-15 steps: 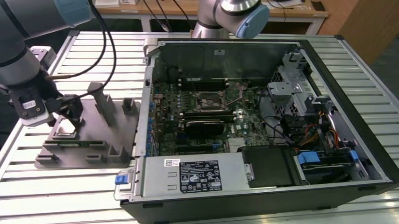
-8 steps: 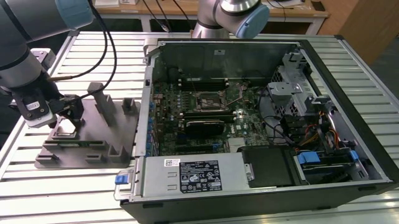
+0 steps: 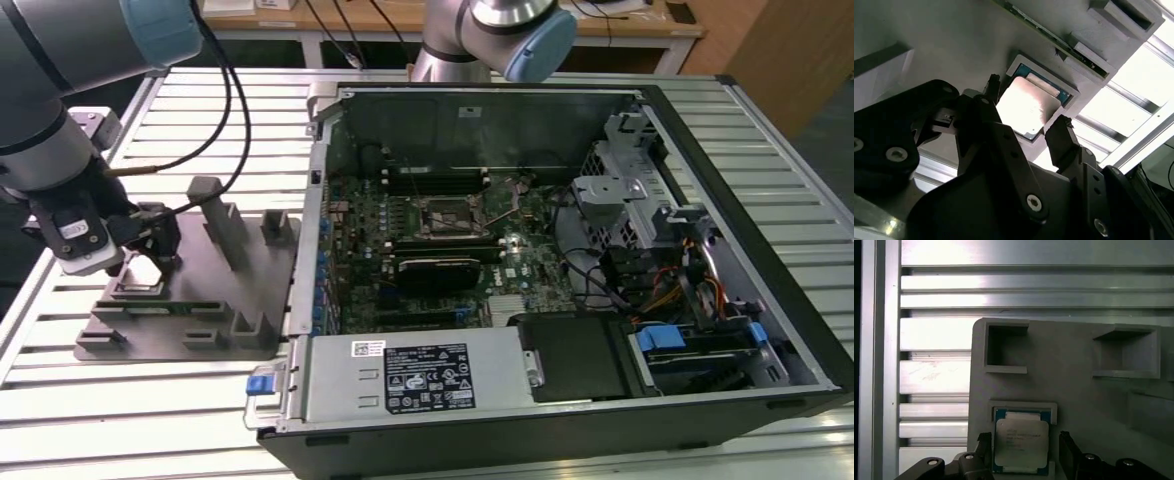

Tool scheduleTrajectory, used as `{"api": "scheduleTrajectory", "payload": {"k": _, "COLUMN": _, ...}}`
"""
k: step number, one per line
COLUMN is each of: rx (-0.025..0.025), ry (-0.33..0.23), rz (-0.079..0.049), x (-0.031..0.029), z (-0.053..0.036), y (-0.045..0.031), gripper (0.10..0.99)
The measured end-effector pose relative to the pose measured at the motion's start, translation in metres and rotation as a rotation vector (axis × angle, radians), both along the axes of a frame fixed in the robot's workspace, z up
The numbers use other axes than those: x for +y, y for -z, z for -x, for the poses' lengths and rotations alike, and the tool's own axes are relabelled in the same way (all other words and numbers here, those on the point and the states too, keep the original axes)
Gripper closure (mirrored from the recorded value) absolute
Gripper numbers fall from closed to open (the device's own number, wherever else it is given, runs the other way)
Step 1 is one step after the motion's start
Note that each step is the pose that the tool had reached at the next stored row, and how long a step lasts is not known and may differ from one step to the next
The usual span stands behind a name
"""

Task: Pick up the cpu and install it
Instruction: 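Pick up the cpu and move it towards the insertion slot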

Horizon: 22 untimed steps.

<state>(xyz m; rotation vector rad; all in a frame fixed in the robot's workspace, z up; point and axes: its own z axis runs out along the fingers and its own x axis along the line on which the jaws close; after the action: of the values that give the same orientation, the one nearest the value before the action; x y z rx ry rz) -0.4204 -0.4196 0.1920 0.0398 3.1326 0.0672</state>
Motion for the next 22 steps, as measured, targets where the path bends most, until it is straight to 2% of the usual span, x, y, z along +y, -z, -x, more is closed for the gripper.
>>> {"api": "scheduleTrajectory", "payload": {"k": 16, "rx": 0.0003, "ry": 0.0, "rz": 0.0, "x": 0.005, "z": 0.0043, "y": 0.0118, "gripper": 0.439}}
{"api": "scheduleTrajectory", "payload": {"k": 22, "rx": 0.0001, "ry": 0.0, "rz": 0.0, "x": 0.0052, "z": 0.0044, "y": 0.0127, "gripper": 0.439}}
